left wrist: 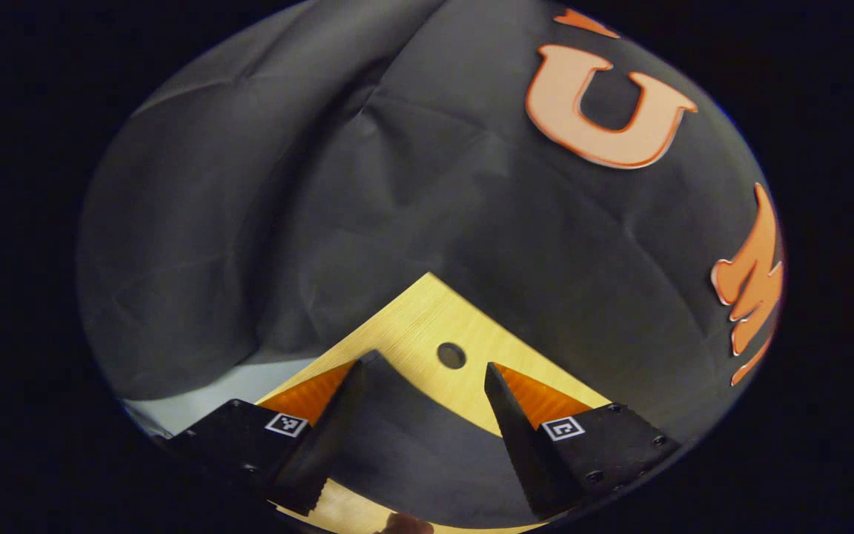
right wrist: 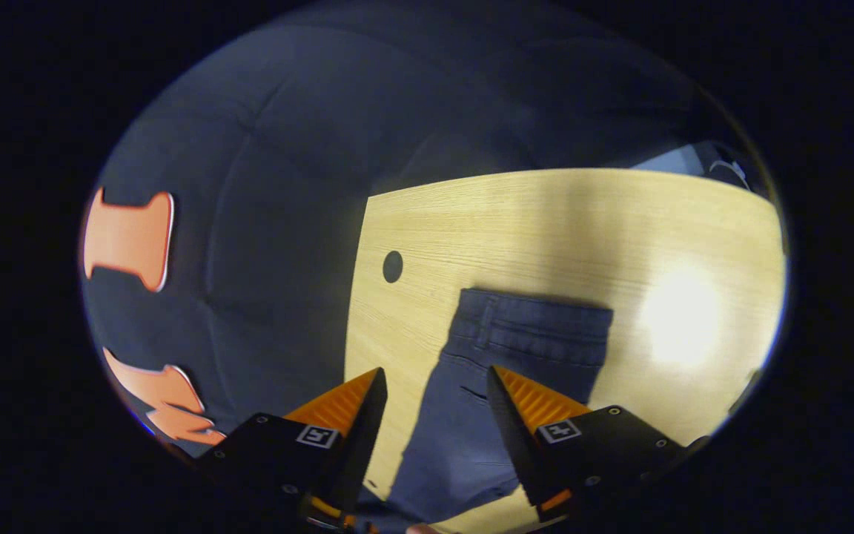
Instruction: Grasp the waist and the cuffs of the jeans and fold them to make the two legs overlap; first hold the waist and fold one-third of the jeans toward the cuffs, then hold the cuffs and fold the remaining one-third in the same direction to finish folding.
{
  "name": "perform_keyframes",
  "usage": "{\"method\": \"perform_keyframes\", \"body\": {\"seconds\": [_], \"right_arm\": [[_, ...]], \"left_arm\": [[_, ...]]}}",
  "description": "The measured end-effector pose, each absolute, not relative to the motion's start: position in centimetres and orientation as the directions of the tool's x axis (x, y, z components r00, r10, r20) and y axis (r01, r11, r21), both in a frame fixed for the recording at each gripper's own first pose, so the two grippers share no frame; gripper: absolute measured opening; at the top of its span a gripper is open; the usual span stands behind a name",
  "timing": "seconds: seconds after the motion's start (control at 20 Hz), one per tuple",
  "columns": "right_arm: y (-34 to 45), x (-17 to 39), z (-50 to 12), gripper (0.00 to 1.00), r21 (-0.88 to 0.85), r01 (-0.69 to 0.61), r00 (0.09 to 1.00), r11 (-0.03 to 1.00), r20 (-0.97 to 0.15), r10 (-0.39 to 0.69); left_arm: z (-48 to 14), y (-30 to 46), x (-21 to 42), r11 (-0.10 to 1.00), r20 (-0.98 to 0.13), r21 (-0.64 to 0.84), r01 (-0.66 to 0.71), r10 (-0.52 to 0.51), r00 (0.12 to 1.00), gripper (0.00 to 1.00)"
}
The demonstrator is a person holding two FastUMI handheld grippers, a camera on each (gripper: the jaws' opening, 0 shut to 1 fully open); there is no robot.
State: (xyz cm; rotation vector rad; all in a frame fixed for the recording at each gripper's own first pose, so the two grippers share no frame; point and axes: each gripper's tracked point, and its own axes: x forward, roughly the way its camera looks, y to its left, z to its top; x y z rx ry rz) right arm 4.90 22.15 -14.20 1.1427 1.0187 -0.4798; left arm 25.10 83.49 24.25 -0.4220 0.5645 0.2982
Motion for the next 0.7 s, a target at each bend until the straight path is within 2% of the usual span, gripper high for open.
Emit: {"method": "perform_keyframes", "body": {"seconds": [0.05,0.15,0.45,0.6,0.7], "right_arm": [[21.9,4.0,-14.4,0.9,0.495,0.752,0.481,0.436,-0.864,0.152],[21.5,2.3,-14.8,0.95,0.444,0.729,0.454,0.521,-0.883,0.117],[21.1,-1.7,-17.1,0.97,0.283,0.664,0.352,0.692,-0.935,0.044],[21.4,-1.8,-18.1,0.98,0.261,0.638,0.338,0.725,-0.94,0.042],[20.8,-1.5,-19.4,0.98,0.219,0.641,0.324,0.736,-0.946,-0.001]], "left_arm": [[26.1,82.7,24.3,0.891,-0.533,-0.281,-0.358,0.165,0.83,0.98],[29.5,80.5,22.9,0.927,-0.459,-0.22,-0.303,0.176,0.871,0.98],[36.7,75.2,17.5,0.97,-0.279,-0.114,-0.215,0.176,0.944,0.98],[40.2,71.9,14.7,0.979,-0.181,-0.041,-0.198,0.188,0.965,0.98],[41.5,69.8,13.3,0.982,-0.148,-0.028,-0.189,0.183,0.972,0.97]]}}
